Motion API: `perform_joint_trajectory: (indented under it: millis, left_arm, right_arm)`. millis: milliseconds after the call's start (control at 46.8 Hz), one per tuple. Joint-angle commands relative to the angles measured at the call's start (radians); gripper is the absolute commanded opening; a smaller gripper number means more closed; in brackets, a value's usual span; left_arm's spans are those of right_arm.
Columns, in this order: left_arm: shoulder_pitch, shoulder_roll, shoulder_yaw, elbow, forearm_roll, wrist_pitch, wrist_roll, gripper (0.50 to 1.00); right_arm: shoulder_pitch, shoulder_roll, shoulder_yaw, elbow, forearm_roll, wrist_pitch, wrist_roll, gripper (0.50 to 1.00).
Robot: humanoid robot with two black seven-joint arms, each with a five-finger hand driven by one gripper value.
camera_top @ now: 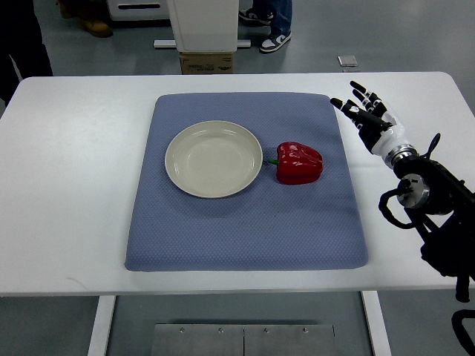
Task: Place red pepper on plate with right hand
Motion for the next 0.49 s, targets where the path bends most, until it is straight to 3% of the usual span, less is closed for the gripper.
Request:
perform_joint_trajectory:
  millis: [0,470]
  left_arm:
    - [0.002,0.0,0.0,-0.001,0.0,0.0,0.0,1.0]
    - [0.001,0.0,0.003,-0.001,0.0,-0.002,0.0,1.0]
  right_arm:
    - [0.0,0.0,0.0,0.0,0.0,0.001,0.0,1.0]
    - [0.006,0.001,0.0,0.001,0.0,0.015,0.0,1.0]
